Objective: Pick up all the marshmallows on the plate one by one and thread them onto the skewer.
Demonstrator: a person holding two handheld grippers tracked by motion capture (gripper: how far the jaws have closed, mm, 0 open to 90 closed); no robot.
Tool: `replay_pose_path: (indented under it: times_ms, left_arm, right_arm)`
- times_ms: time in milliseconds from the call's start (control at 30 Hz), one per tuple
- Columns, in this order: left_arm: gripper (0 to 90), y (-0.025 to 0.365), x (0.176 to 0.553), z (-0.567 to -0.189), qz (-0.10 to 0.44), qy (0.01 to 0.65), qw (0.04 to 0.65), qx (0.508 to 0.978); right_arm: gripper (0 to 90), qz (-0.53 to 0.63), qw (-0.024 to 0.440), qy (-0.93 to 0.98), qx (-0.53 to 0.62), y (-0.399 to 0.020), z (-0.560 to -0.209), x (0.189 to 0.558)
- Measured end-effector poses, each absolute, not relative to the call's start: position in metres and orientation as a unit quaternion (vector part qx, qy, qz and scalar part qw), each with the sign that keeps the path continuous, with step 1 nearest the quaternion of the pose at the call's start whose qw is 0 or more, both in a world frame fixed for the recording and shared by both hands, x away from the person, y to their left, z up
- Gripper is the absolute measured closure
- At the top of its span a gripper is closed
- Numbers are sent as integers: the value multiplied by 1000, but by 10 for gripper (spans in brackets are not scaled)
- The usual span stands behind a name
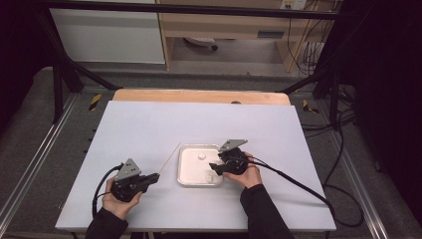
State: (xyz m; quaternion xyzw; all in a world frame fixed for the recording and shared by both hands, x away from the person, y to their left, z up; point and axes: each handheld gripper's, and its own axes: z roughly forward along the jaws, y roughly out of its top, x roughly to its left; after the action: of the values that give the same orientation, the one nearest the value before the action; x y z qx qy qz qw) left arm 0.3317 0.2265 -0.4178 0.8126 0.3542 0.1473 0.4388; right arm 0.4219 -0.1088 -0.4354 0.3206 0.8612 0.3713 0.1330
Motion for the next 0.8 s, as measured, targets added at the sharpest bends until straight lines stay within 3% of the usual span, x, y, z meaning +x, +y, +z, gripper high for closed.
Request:
replay_pose_path:
  times_ms: [333, 800]
  left_arm:
    - [888, 224, 331, -417, 150, 352, 441, 812]
    - [888, 222, 329, -418, 153, 350, 446, 809]
  right_arm:
    - [649, 362, 114, 868, 322, -106, -442, 428]
    - [755, 362, 107, 863, 337, -106, -442, 425]
